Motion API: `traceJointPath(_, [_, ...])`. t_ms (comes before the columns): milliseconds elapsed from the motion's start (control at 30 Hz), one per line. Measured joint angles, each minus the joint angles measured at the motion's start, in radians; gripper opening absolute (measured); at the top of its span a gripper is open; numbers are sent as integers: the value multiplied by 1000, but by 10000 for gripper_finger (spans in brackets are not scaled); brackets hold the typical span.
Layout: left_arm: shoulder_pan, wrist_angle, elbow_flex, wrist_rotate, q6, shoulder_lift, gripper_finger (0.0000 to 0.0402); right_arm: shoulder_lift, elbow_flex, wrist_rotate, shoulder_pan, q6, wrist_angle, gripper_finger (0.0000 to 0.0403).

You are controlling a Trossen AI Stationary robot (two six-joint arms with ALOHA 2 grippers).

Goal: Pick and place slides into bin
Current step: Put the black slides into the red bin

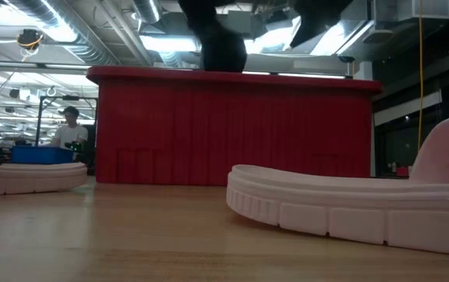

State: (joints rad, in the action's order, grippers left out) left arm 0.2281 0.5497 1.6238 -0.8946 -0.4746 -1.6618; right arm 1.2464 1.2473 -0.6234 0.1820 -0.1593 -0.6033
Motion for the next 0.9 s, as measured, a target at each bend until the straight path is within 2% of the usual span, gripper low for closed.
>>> traceJointPath(67, [10,13,0,-14,3,-30,6,0,-22,55,16,-4,24,2])
traceJointPath(200, [41,44,0,-30,28,-80,7,1,-48,273,46,-51,59,3])
traceJointPath(267, [59,49,0,-28,48,-99,7,1,-60,341,56,-101,111,3])
traceJointPath(600, [111,78,0,-18,87,-153,6,1,-64,419,125,-237,167,4])
traceJointPath(700, [123,110,0,25,85,-161,6,1,-64,424,152,-246,167,5])
traceJointPath(833, [140,111,0,55,56,-178,6,1,-64,485,197,-246,173,5])
traceJointPath(900, [143,105,0,38,45,-184,6,1,-64,523,220,-246,175,5])
